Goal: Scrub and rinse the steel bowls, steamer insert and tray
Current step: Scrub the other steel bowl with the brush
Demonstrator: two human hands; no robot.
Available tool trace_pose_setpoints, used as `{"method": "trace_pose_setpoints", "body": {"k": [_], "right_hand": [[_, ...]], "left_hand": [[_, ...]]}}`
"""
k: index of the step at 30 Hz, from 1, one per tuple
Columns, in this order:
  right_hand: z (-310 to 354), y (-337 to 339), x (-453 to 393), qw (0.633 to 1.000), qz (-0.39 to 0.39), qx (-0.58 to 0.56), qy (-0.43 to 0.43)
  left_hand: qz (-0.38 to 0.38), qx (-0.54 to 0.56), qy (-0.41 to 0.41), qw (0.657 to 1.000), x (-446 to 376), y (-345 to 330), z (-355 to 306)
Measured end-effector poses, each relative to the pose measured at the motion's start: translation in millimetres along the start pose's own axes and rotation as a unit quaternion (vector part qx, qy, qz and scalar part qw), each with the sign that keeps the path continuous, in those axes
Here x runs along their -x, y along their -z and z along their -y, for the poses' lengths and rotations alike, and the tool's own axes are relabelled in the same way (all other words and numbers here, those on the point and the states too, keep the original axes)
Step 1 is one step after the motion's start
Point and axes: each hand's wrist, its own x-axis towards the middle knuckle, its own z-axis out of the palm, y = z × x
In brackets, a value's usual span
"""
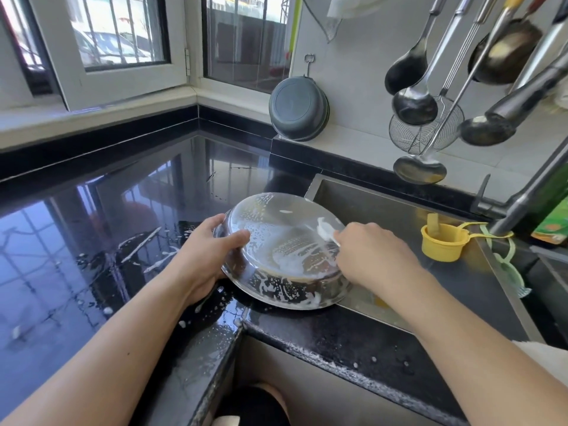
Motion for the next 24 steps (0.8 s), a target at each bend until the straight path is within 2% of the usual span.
{"method": "trace_pose_setpoints", "body": {"k": [3,4,7,8,11,12,15,19,22,24], "right_hand": [[21.3,-7.0,16.9,0.993,0.047,-0.03,0.108],[21.9,-6.7,14.4,0.991,0.065,-0.043,0.107],[5.9,3.4,-9.2,0.998,0.045,-0.045,-0.002],[6.0,3.1,-11.1,0.998,0.041,-0.042,-0.003],[31.3,-3.4,0.8,0.992,0.073,-0.069,0.082],[33.3,-3.1,-2.5,0.991,0.073,-0.079,0.082],[28.5,1.6,-19.1,0.996,0.029,-0.088,0.01],[41.1,-6.5,-9.6,0.991,0.05,-0.081,0.094],[24.1,0.9,-22.1,0.998,0.022,-0.064,0.016],[26.4,-0.5,-19.6,0.995,0.047,-0.072,0.05]], "left_hand": [[-0.001,0.007,0.004,1.0,-2.5,1.7,1.4],[0.003,0.008,0.002,1.0,-3.1,1.7,1.3],[0.004,0.009,-0.002,1.0,-2.5,1.6,1.2],[0.003,0.007,-0.002,1.0,-2.6,1.7,1.5],[0.003,0.009,0.003,1.0,-4.8,3.6,2.7],[0.006,0.009,0.003,1.0,-5.0,3.7,2.9],[0.011,0.01,0.001,1.0,-3.7,4.7,3.0],[0.01,0.016,0.007,1.0,-4.5,5.5,2.5],[0.013,0.013,-0.003,1.0,-2.8,3.1,2.6],[0.012,0.008,-0.004,1.0,-2.0,2.2,2.0]]}}
